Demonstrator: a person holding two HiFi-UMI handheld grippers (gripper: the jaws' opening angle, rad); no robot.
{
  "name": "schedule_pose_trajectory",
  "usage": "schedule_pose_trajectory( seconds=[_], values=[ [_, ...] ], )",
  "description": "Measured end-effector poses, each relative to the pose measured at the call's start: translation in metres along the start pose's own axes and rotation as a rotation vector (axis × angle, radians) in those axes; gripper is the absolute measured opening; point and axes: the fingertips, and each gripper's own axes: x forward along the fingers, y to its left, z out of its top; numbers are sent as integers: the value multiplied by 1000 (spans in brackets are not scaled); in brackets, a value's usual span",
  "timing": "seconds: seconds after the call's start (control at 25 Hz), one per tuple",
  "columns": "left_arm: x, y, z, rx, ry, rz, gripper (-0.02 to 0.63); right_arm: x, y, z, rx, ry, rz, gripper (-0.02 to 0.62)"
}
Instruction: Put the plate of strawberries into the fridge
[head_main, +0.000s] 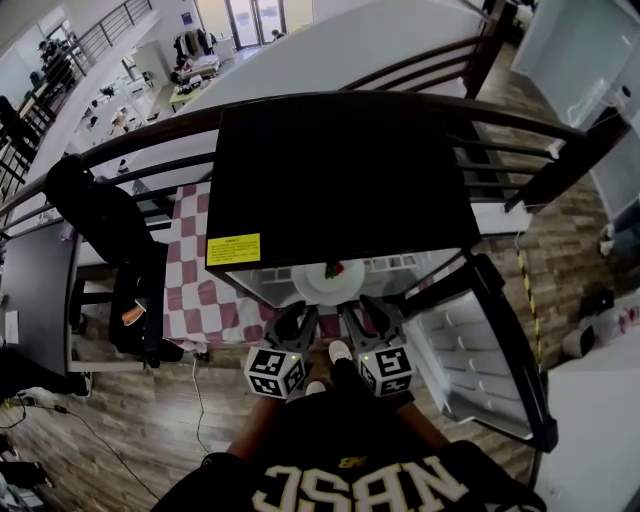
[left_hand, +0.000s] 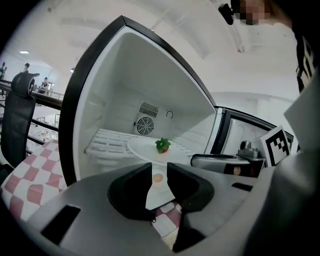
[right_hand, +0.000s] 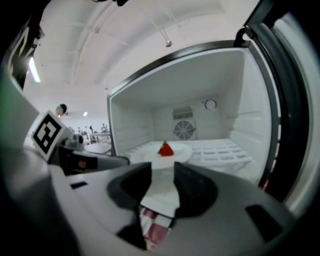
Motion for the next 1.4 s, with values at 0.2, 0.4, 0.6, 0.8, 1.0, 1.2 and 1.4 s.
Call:
schedule_pose_trajectory(
  seconds=[0.2, 0.4, 0.6, 0.8, 1.0, 1.2, 1.4],
  values=[
    [3, 3, 4, 31, 9, 20, 63, 6, 3, 2, 8, 19, 24, 77],
    [7, 5, 6, 23, 7, 32, 48, 11, 1, 4, -4, 24, 29, 66],
    [13, 8, 7, -5, 9, 36, 46, 17, -3, 6, 3, 18, 37, 61],
    [17, 10, 8, -17, 12, 49, 46, 23, -6, 8, -1, 21, 43, 58],
    [23, 13, 11, -14, 25, 67, 46, 29, -10, 12, -17, 16, 52, 58],
    [29, 16, 14, -24, 27, 73, 46, 37, -13, 16, -27, 18, 58, 58],
    [35, 21, 18, -43, 29, 91, 46, 48, -14, 22, -54, 17, 74, 58]
  ],
)
